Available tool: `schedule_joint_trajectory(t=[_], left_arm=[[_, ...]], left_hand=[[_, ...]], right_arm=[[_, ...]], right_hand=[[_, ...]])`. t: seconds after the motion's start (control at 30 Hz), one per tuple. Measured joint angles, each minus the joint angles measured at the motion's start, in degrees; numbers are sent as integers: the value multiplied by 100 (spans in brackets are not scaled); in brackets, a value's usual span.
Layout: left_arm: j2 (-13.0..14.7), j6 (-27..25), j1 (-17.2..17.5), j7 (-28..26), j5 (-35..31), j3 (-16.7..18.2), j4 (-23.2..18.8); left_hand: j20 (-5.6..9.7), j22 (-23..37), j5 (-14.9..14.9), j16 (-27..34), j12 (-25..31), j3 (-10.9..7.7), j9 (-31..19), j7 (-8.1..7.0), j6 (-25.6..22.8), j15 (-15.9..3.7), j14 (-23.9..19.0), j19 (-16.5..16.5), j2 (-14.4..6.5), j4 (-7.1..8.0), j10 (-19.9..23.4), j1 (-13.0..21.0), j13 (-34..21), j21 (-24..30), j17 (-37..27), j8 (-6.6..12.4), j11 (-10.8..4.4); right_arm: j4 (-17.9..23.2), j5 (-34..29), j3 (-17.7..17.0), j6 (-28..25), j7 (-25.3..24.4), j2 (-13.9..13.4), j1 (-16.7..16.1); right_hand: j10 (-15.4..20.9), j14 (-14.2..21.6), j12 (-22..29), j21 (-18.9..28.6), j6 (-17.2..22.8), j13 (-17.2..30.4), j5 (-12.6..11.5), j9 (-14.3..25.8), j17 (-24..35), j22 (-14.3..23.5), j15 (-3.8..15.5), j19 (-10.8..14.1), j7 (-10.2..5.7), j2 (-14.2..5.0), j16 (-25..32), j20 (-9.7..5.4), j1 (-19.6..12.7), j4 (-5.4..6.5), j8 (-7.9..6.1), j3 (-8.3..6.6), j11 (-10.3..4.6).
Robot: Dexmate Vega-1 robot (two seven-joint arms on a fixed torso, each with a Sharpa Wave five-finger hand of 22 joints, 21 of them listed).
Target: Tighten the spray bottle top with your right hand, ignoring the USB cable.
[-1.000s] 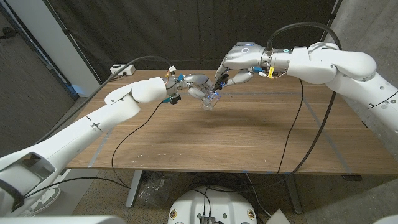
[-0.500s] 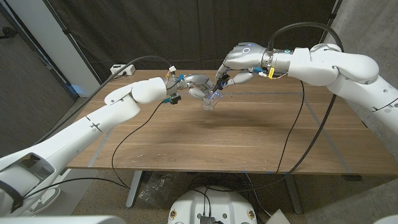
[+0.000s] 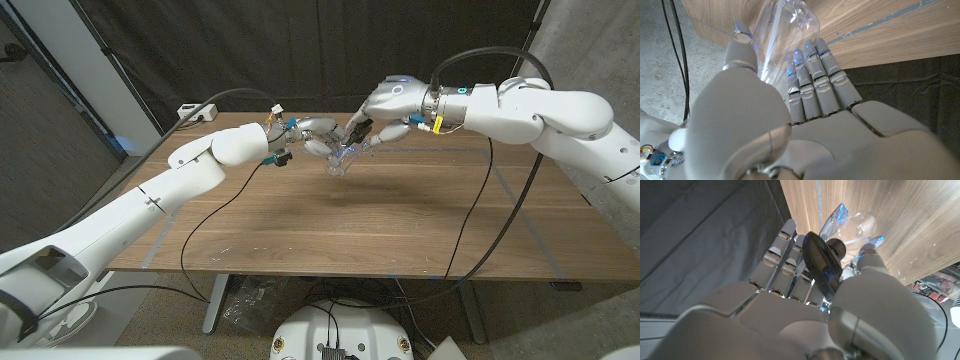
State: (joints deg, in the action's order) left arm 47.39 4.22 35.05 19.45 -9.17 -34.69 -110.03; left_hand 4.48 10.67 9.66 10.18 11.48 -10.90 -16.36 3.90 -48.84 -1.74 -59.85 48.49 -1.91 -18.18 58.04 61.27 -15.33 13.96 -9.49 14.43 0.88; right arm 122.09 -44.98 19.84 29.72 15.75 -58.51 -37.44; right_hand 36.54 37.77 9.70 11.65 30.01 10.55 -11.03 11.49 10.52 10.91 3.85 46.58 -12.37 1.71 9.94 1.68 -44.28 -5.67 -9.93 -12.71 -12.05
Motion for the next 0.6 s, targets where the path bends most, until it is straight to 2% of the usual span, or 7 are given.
schedule_joint_trajectory(t=[0.1,0.17,0.33,0.47,0.6], left_arm=[[-6,0,0,5,1,0,22],[-12,1,-1,14,1,-2,36],[-21,6,-11,41,3,-18,58],[-27,9,-20,53,4,-32,70],[-31,21,-23,65,7,-38,76]], left_hand=[[0,0,-2,0,0,0,0,0,0,0,0,0,0,0,0,0,0,0,0,0,0],[0,0,-2,0,0,0,0,0,0,0,0,0,0,0,0,0,1,0,1,0,0],[0,0,-3,-1,0,0,0,0,0,0,0,0,0,0,0,0,2,0,2,0,0],[0,0,-3,-2,0,0,0,0,0,0,0,0,0,0,0,0,3,0,4,-1,0],[0,0,-3,-9,0,0,0,0,0,0,0,0,0,0,0,0,5,0,5,-1,0]], right_arm=[[16,-63,-16,22,-50,-17,-15],[38,-117,-48,29,-96,-32,-25],[92,-194,-113,32,-163,-61,-73],[127,-231,-148,-2,-187,-75,-107],[177,-244,-201,-53,-196,-94,-164]], right_hand=[[-639,-414,0,0,-694,0,-22,12,2,0,-52,-115,111,61,0,115,141,16,0,111,234],[-941,-603,0,-22,-1050,0,-44,12,2,0,-75,-183,202,99,0,180,210,40,0,139,362],[-1422,-899,27,-22,-1785,28,-66,12,2,0,-141,-275,399,198,0,231,401,77,0,269,631],[-1564,-981,50,-21,-1992,28,-108,12,2,-26,-223,-305,490,247,0,262,449,70,0,323,754],[-1573,-1023,50,-20,-1992,28,-111,12,2,-26,-203,-303,490,270,0,263,472,94,0,347,763]])
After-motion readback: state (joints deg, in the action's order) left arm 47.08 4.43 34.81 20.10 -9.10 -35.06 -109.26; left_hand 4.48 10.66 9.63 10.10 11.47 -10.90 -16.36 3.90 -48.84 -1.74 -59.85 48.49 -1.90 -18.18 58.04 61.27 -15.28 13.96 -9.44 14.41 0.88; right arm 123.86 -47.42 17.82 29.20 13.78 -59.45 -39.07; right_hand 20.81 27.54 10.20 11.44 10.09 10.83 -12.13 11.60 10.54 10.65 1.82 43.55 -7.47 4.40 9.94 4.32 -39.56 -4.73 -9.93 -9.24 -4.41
